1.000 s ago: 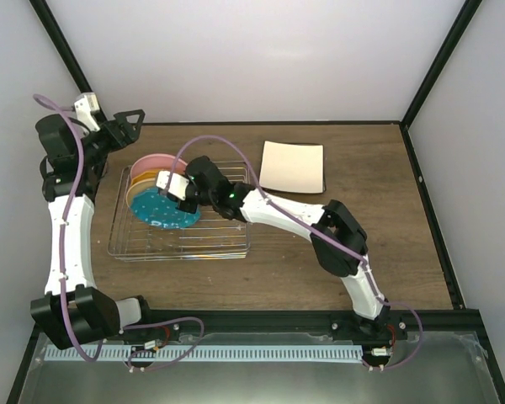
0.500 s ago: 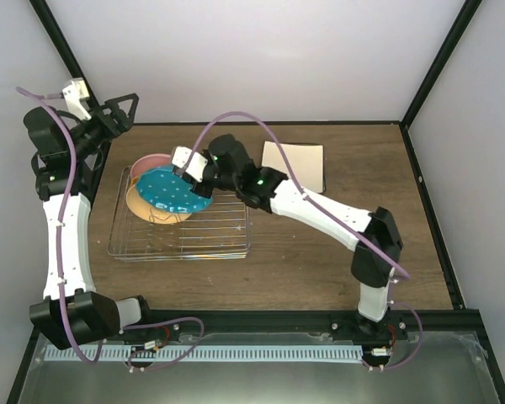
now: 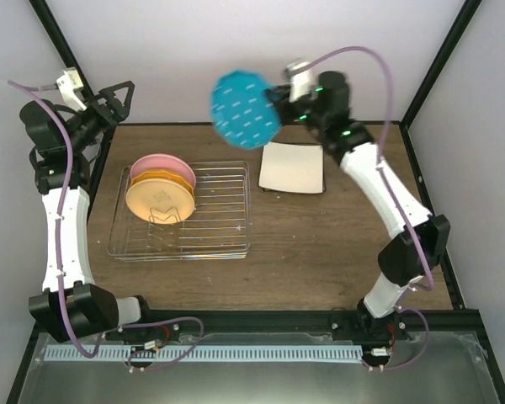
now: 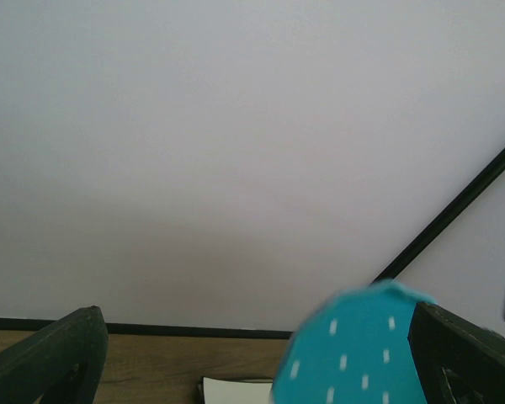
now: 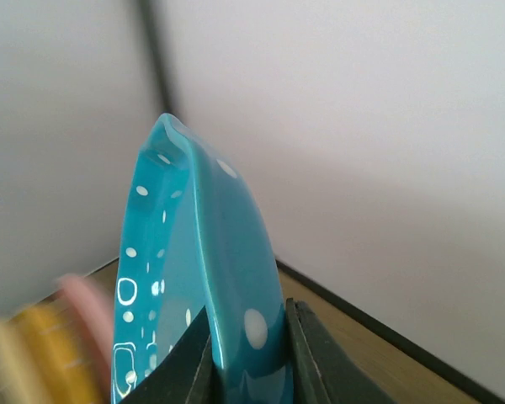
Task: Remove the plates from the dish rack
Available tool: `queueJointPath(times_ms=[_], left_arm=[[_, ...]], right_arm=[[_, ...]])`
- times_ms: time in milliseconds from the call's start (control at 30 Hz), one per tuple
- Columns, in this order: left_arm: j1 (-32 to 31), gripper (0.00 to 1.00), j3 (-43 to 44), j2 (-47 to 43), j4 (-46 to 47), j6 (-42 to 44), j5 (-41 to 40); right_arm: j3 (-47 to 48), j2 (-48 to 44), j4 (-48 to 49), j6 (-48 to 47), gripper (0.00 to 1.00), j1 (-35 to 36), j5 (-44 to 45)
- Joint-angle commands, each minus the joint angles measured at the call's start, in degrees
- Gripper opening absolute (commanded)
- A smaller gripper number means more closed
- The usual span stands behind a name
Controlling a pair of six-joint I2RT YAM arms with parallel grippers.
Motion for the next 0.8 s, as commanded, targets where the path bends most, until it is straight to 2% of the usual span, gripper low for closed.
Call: queueJointPath(times_ms=[0,167,400,767], left_arm=[[-0.1,1.00,1.5,0.6,1.7,-0.9,1.3],[-0.1,1.00,1.1,0.2,0.7,0.2,1.8],[-0.1,1.00,-0.3,-0.3,-0.2,0.6,2.4],[-0.1,1.00,-0.7,-0.6,-1.7,1.7,2.2]], right_arm=[[2.0,-0.8,2.1,24.3,0.01,-18.8,0.5],[-11.5,-4.4,2.7,37.4,0.01,-32.9,-3.4],[-34.0,-11.2,9.0,48.1,0.01,-46.5,-6.6],[-42.9,-12.3,10.8,50.8,0.01,-51.3,2.2]])
